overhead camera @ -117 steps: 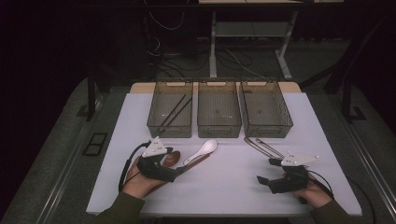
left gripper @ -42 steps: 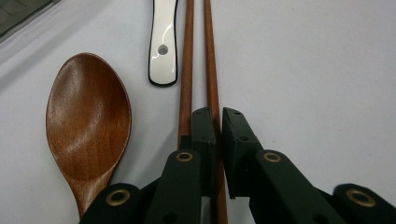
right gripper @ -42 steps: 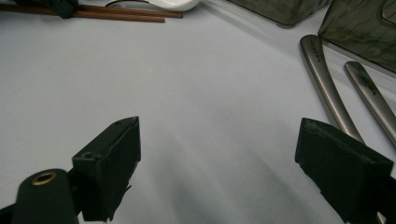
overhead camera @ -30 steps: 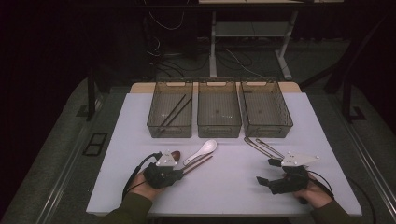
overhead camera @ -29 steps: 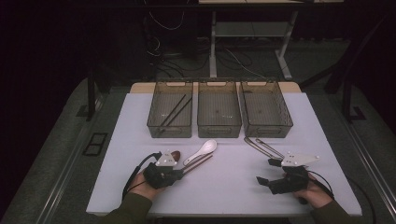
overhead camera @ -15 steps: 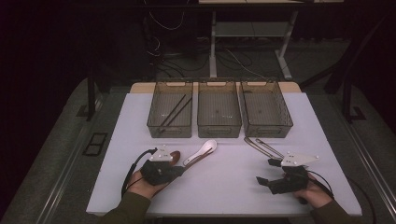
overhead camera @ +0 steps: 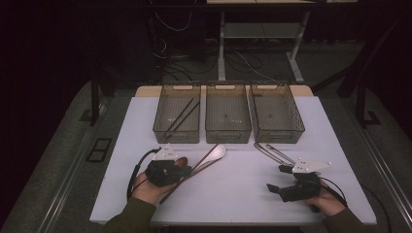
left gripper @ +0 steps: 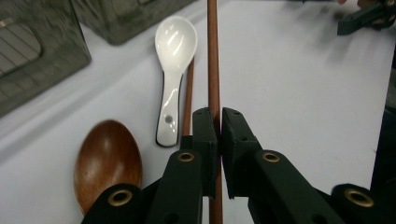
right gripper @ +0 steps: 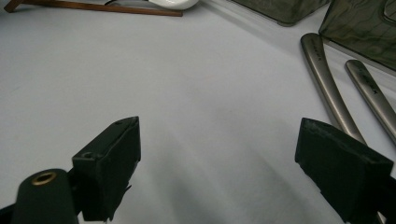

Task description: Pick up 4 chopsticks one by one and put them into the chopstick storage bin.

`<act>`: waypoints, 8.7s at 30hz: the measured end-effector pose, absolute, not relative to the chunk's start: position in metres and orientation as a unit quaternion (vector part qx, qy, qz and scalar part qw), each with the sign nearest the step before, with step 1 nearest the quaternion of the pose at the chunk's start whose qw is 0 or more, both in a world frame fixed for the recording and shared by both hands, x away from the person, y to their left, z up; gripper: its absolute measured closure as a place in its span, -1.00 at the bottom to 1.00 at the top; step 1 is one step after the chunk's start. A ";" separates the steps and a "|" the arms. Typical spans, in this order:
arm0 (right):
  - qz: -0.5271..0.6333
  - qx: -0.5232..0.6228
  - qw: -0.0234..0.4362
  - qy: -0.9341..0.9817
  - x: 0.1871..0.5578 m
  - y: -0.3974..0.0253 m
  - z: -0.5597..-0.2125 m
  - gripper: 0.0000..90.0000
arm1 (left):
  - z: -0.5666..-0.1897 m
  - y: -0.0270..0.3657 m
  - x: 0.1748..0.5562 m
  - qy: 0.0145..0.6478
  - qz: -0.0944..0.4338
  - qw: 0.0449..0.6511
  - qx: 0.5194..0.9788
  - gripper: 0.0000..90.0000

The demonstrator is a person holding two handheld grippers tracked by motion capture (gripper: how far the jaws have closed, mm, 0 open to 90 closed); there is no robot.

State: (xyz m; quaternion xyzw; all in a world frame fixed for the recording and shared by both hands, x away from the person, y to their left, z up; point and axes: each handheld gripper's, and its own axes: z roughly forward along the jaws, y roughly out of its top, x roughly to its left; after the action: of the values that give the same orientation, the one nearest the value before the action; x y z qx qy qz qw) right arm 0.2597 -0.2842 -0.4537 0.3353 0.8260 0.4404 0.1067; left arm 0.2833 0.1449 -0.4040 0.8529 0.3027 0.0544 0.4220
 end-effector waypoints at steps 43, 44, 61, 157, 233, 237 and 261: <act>0.439 0.341 0.107 0.824 0.260 -0.285 -0.455 -0.69 | -0.315 0.163 0.385 0.338 0.122 0.503 0.786 0.87; 0.439 0.342 0.106 0.824 0.260 -0.285 -0.454 -0.69 | -0.312 0.163 0.389 0.337 0.126 0.502 0.786 0.87; 0.441 0.344 0.107 0.822 0.260 -0.286 -0.454 -0.69 | -0.316 0.172 0.461 0.368 0.183 0.455 0.790 0.87; 0.449 0.334 0.114 0.821 0.258 -0.285 -0.451 -0.69 | -0.407 0.146 0.302 0.289 0.123 0.443 0.840 -0.49; 0.450 0.325 0.113 0.824 0.258 -0.283 -0.452 -0.69 | -0.434 0.138 0.285 0.264 0.033 0.392 0.881 0.86; 0.450 0.325 0.113 0.824 0.258 -0.283 -0.452 -0.69 | -0.430 0.137 0.283 0.269 0.026 0.396 0.878 0.86; 0.451 0.325 0.113 0.824 0.258 -0.283 -0.452 -0.69 | -0.406 0.142 0.291 0.298 0.017 0.406 0.864 0.86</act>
State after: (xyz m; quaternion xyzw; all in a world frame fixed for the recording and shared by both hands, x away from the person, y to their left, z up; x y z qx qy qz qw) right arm 0.2581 -0.2831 -0.4518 0.3251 0.8237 0.4508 0.1126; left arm 0.2907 0.1421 -0.4057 0.8637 0.2979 0.0172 0.4063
